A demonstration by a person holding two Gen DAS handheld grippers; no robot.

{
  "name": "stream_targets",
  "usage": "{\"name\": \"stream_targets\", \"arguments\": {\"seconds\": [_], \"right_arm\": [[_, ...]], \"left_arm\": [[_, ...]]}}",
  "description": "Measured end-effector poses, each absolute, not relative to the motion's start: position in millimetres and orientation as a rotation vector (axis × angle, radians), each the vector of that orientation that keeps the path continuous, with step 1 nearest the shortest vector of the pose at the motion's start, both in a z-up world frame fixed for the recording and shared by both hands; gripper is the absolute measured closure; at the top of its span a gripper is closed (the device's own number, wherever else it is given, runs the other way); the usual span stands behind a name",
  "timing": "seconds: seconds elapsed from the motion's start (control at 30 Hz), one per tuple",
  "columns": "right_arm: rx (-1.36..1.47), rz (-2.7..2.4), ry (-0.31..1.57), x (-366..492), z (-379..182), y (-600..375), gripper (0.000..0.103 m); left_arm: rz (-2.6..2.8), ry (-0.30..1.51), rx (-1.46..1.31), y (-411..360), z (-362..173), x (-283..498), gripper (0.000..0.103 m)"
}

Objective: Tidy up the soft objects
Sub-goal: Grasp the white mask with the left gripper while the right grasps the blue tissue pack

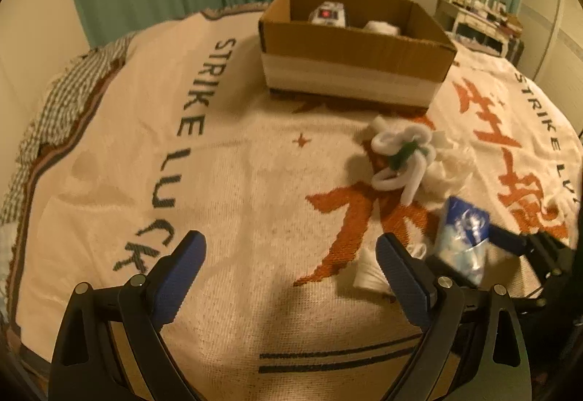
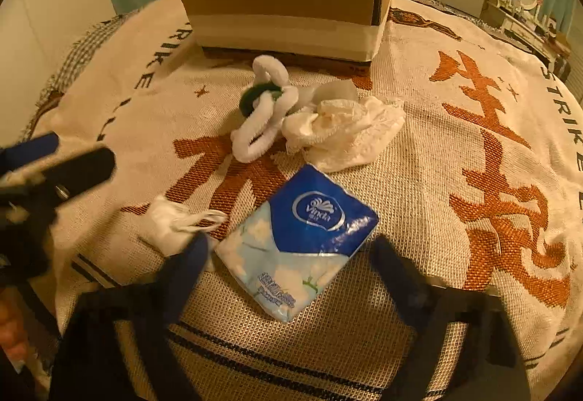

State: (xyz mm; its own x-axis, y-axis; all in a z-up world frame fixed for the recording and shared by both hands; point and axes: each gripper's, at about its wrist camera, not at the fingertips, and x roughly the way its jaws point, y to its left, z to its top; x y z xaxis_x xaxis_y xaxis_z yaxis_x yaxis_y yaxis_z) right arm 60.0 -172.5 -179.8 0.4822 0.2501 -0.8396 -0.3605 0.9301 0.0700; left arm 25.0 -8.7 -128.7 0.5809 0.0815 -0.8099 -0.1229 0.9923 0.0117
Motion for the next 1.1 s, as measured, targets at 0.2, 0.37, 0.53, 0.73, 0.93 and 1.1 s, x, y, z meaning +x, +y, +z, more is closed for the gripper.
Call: {"name": "stream_targets", "arguments": {"seconds": [0.2,0.37,0.53,0.73,0.93,1.1], "right_arm": [[-0.101,0.372,0.966,57,-164,-186,0.029],[-0.066,0.331,0.927,56,-146,-203,0.03],[-0.05,0.305,0.916,59,-141,-216,0.032],[-0.036,0.298,0.92,64,-147,-224,0.032],[-0.015,0.305,0.928,70,-153,-225,0.033],[-0.007,0.308,0.932,71,-152,-224,0.034]], "left_arm": [[0.096,0.975,-0.105,-13,-134,16,0.008],[0.018,0.993,-0.122,-33,-140,11,0.01],[-0.016,1.041,-0.09,-50,-159,12,0.01],[-0.052,1.057,-0.063,-63,-174,19,0.016],[-0.106,1.047,-0.025,-73,-178,25,0.046],[-0.134,1.037,-0.026,-74,-172,22,0.048]]}}
